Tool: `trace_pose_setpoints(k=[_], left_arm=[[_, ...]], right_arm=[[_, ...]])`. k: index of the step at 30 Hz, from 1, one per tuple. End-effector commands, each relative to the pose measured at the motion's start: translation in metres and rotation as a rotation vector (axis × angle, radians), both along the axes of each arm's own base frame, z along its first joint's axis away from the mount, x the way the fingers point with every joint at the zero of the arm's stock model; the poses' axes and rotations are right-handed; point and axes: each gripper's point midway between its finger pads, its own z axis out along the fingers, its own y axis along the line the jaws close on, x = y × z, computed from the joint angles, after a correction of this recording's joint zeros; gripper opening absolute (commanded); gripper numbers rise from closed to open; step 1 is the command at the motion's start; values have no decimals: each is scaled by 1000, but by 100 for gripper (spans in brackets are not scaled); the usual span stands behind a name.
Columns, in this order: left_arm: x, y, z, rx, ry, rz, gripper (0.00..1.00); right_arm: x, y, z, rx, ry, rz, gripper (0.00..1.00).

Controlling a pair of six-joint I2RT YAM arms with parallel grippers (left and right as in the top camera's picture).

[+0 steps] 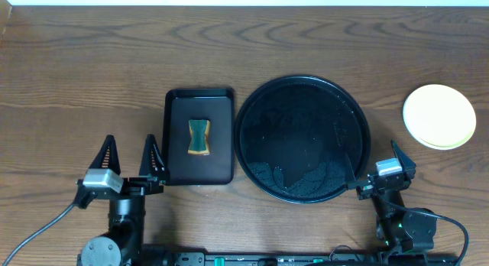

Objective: Clean dirty plates on tray and stack at the side

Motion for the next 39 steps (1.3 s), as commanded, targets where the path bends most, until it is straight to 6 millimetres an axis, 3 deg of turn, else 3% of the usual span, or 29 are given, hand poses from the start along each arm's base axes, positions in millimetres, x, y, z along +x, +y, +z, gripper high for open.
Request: trace_pose_setpoints(k=[1, 10, 23, 29, 39], left_arm=[[3, 2, -12, -55, -34, -3, 81], [23, 2, -70, -104, 69, -14, 82], [31, 0, -120, -103, 210, -14, 81], [29, 0, -169, -99, 410, -3, 81], [29, 1, -172, -85, 422, 3, 81]], right_arm=[[0, -5, 0, 12, 2, -21, 99], [0, -5, 0, 12, 2, -21, 99], [0, -5, 0, 12, 2, -21, 99], [0, -5, 0, 12, 2, -21, 99], [0, -5, 0, 12, 2, -21, 99]])
